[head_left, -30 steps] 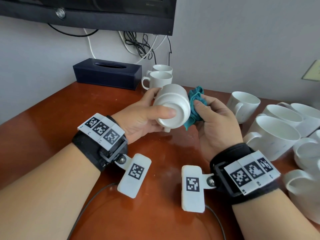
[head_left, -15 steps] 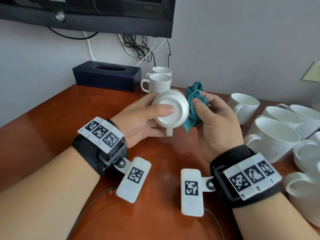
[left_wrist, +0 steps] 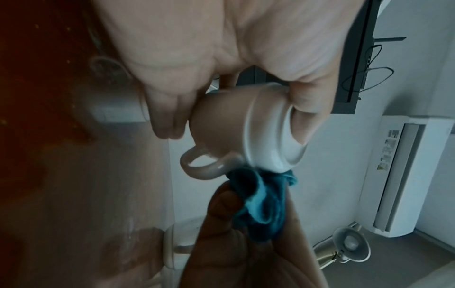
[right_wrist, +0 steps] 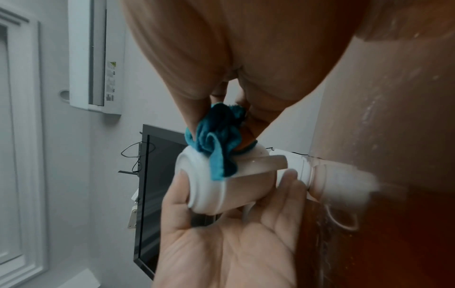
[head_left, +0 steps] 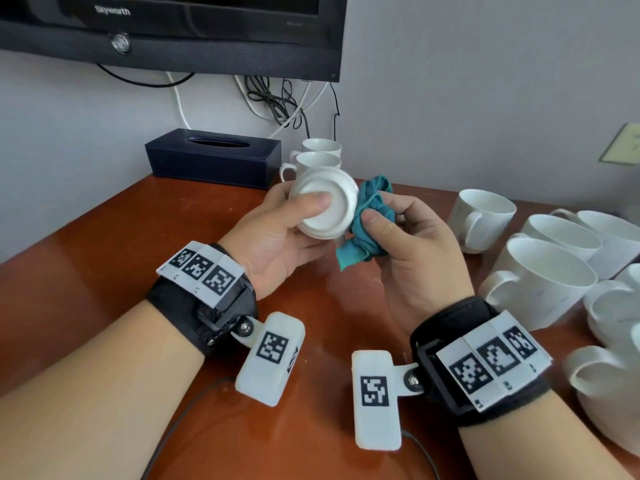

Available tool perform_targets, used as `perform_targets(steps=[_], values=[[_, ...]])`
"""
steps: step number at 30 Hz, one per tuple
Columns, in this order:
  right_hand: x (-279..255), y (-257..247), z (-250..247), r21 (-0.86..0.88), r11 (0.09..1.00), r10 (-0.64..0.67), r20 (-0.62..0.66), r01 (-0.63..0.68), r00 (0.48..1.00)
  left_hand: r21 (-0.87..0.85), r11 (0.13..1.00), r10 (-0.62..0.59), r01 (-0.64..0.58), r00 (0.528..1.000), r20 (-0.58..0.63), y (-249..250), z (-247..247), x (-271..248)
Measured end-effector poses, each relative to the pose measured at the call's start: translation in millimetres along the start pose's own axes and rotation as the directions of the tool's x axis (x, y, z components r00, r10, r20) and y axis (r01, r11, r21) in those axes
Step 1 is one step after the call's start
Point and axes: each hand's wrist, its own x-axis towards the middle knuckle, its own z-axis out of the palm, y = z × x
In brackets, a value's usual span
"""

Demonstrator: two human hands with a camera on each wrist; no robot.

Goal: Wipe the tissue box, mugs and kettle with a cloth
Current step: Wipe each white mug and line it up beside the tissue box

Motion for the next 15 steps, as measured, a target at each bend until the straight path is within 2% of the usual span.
perform_targets(steps=[5, 9, 11, 15], values=[[-1.1, -4.7, 2.1, -0.015, 0.999, -0.028, 0.022, 0.029, 0.999, 0.132, 0.990, 0.045, -0.040, 0.998, -0.034, -1.3, -0.6, 0.0], [-0.3, -6.5, -1.4, -0.064, 0.996, -0.062, 0.020, 0.063, 0.998, 0.172, 0.985, -0.007, 0.004, 1.000, 0.013, -3.3, 1.4, -3.6], [0.6, -6.7, -3.7, -0.083, 0.994, -0.064, 0.011, 0.064, 0.998, 0.181, 0.983, -0.027, 0.028, 1.000, -0.009, -2.1, 1.6, -4.4], [5.5, -6.7, -8.9, -0.108, 0.993, -0.046, -0.075, 0.037, 0.996, 0.265, 0.963, -0.066, 0.054, 0.997, 0.038, 0.8, 0.3, -7.7]])
